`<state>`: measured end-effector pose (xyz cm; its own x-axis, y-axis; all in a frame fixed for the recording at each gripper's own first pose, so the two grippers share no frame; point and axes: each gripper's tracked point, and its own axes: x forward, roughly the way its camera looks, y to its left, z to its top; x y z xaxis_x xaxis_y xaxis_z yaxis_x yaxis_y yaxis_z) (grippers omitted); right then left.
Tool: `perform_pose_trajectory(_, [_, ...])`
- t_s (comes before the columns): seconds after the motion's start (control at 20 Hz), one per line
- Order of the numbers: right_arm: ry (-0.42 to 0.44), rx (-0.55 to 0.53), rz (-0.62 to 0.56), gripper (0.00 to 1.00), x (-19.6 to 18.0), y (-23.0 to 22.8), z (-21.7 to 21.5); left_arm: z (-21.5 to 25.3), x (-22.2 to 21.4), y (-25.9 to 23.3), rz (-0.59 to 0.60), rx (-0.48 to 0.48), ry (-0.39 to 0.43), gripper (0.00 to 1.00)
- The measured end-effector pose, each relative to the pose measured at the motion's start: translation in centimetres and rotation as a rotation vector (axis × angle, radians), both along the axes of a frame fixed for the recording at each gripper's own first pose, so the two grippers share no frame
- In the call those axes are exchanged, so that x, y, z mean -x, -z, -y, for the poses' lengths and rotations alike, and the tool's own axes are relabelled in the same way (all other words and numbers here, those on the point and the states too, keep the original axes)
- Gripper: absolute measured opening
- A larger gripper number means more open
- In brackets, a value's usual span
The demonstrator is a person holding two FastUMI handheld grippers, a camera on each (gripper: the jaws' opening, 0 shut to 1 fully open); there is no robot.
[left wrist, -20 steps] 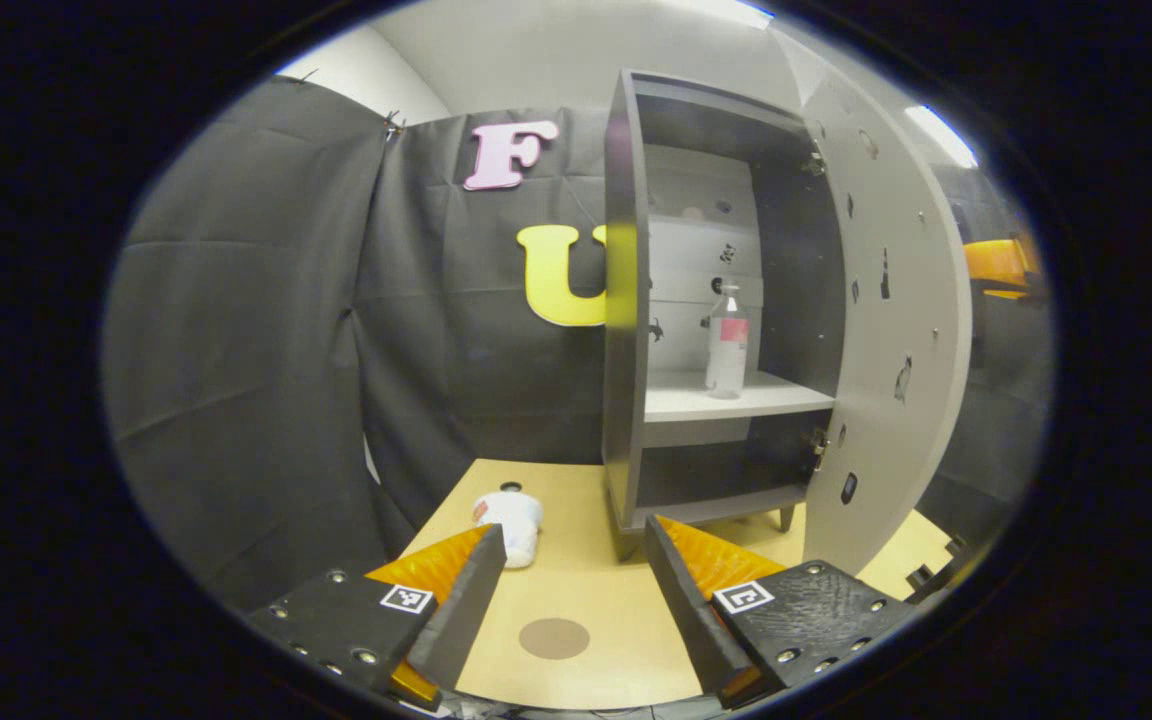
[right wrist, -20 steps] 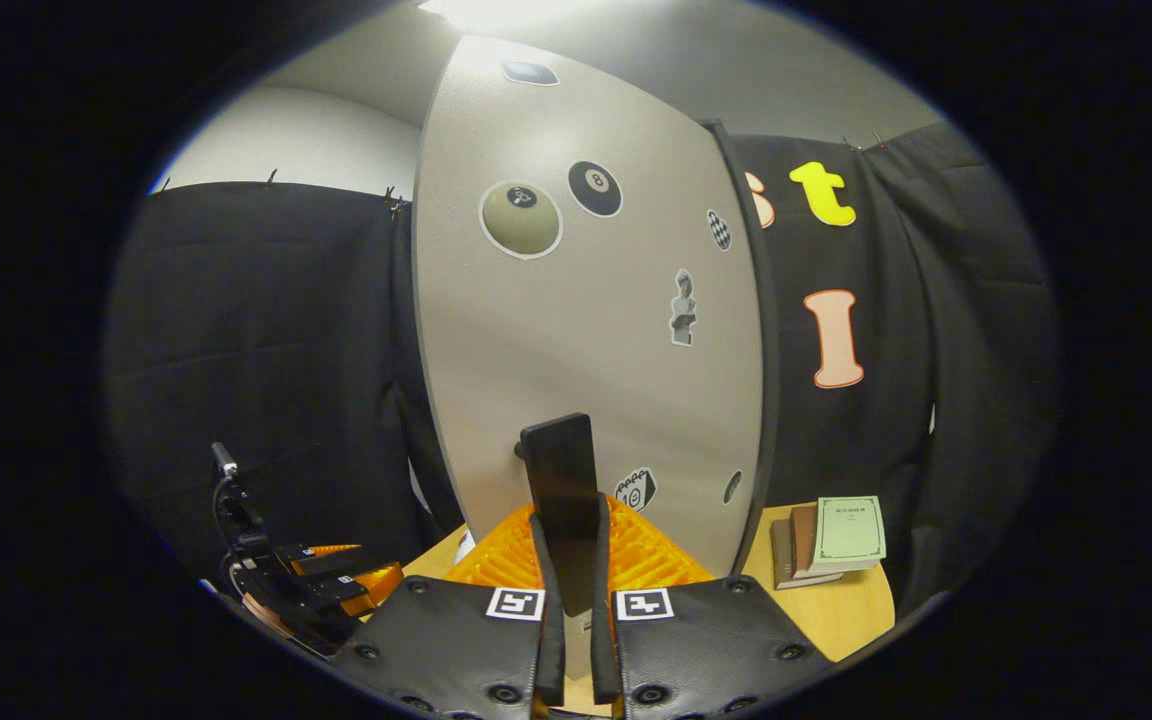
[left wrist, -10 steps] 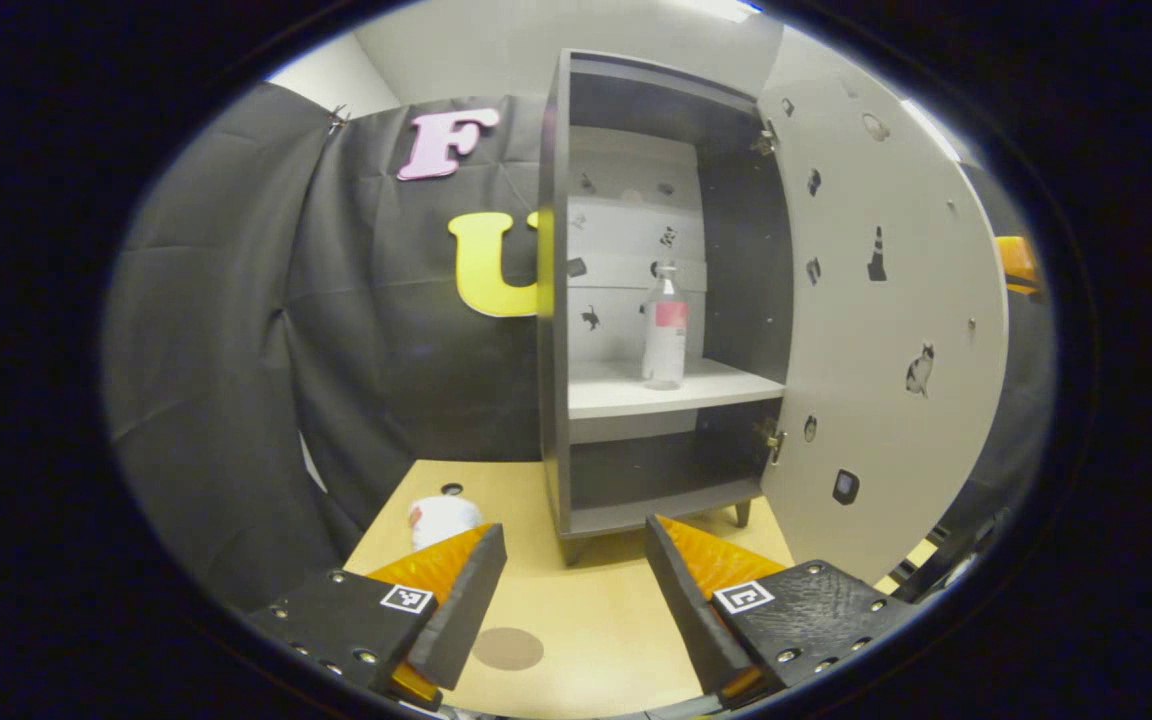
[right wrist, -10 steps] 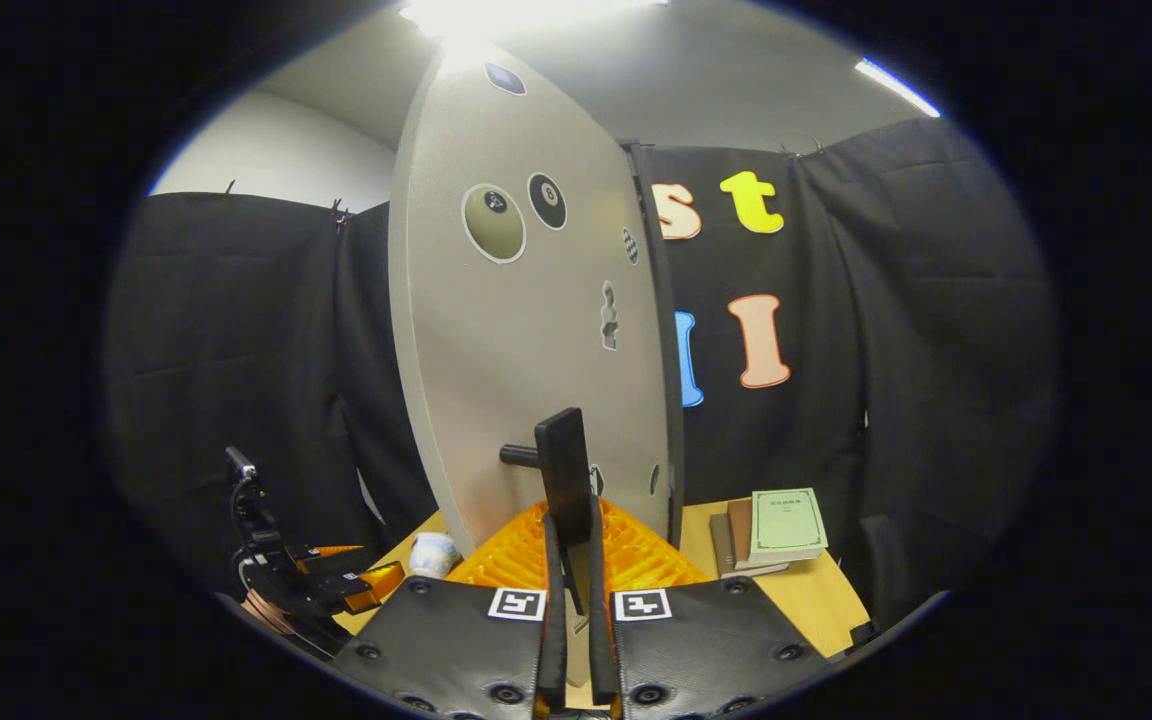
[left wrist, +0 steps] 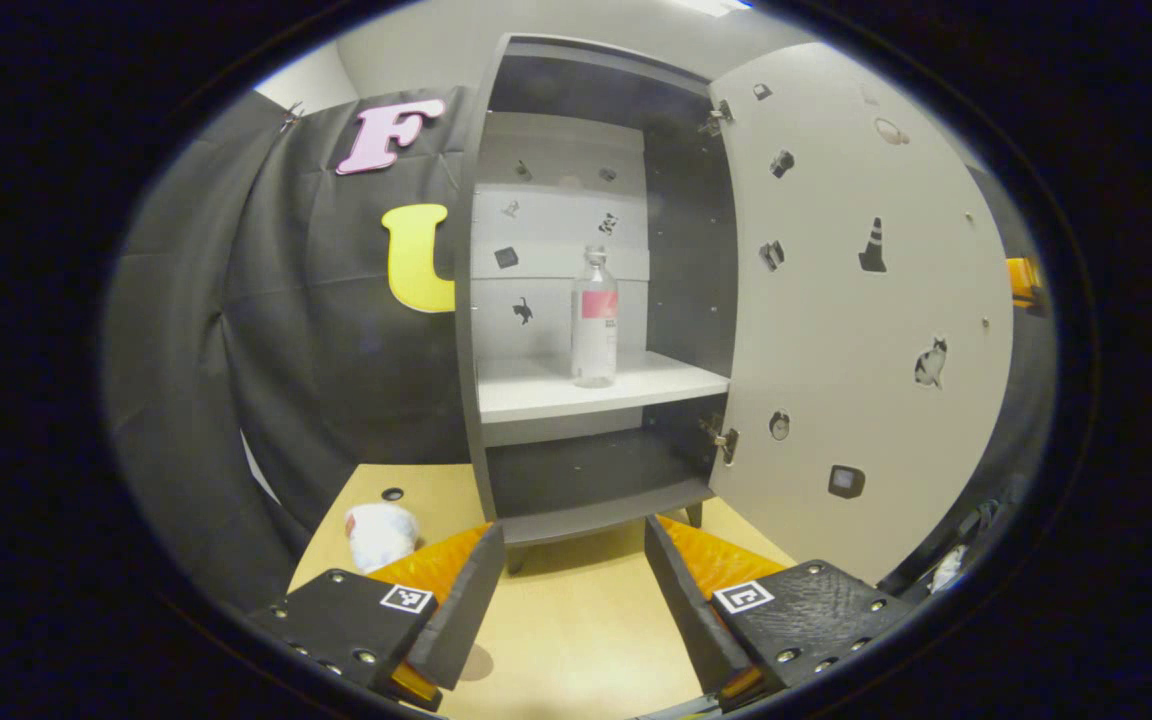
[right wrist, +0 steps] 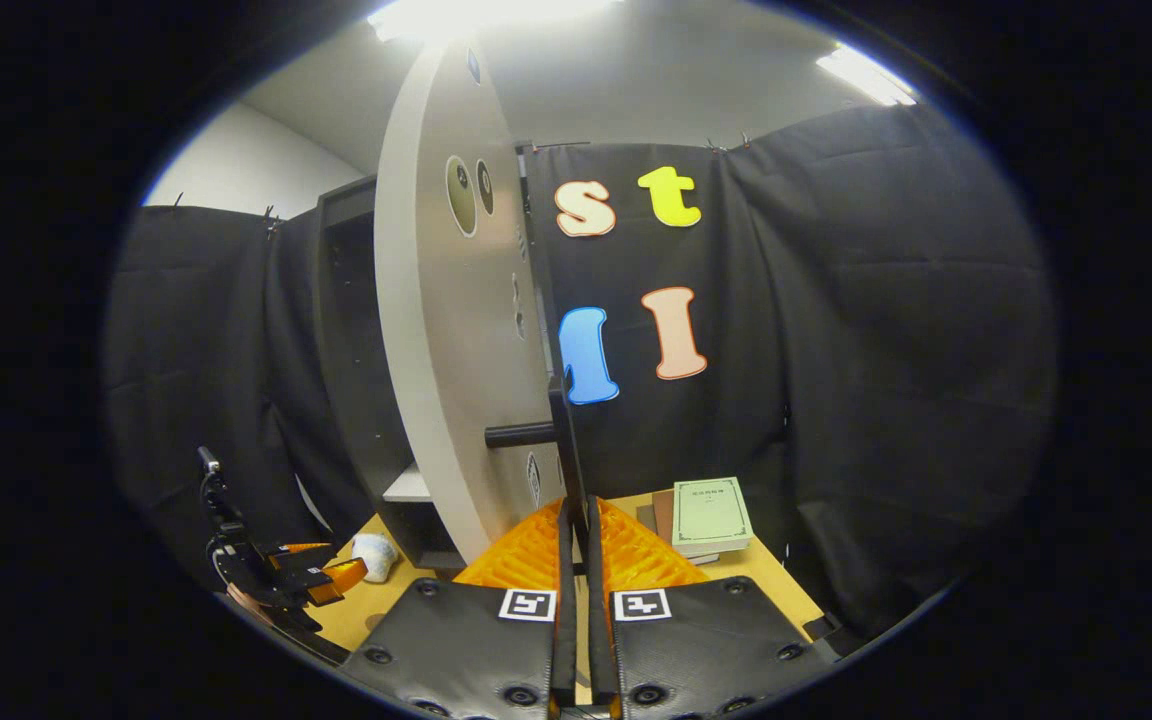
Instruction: Open the cabinet door with the right hand, grasp the bottle in the cabinet with the left hand and place it on the coaster, then close the cabinet door with the right hand.
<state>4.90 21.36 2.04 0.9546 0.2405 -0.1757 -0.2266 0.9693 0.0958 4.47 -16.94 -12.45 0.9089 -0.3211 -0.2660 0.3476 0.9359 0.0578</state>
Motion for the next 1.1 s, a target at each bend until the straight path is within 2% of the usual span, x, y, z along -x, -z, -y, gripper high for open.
perform_pose_trajectory(0.1, [0.03, 0.001, 0.006, 0.06, -0.1, 0.2, 1.5, 0.3, -0.2, -0.2, 0.001, -0.005, -0.001, 0.86])
perform_pose_trajectory(0.2, [0.015, -0.017, 0.0, 0.05, 0.0, 0.3, 1.8, 0.8, -0.2, -0.5, 0.002, 0.0, 0.006, 0.86])
perform_pose_trajectory(0.3, [-0.004, -0.04, 0.002, 0.07, 0.5, 0.3, 1.4, 1.4, -0.2, -0.6, 0.005, 0.006, 0.014, 0.86])
perform_pose_trajectory(0.4, [0.012, -0.05, -0.008, 0.1, 1.1, 0.5, 2.0, 1.8, 0.0, -0.8, 0.01, 0.01, 0.024, 0.86])
perform_pose_trajectory(0.6, [0.081, -0.044, -0.012, 0.04, 2.5, 0.9, 3.9, 2.0, 0.3, -0.7, 0.012, 0.007, 0.056, 0.86])
perform_pose_trajectory(0.85, [0.188, -0.03, -0.026, 0.04, 4.9, 1.1, 6.9, 1.7, -0.1, -0.8, 0.013, -0.016, 0.071, 0.86])
perform_pose_trajectory(1.1, [0.253, 0.024, -0.055, 0.04, 5.0, 1.8, 10.2, 2.0, -2.8, -3.0, 0.063, -0.015, 0.058, 0.86])
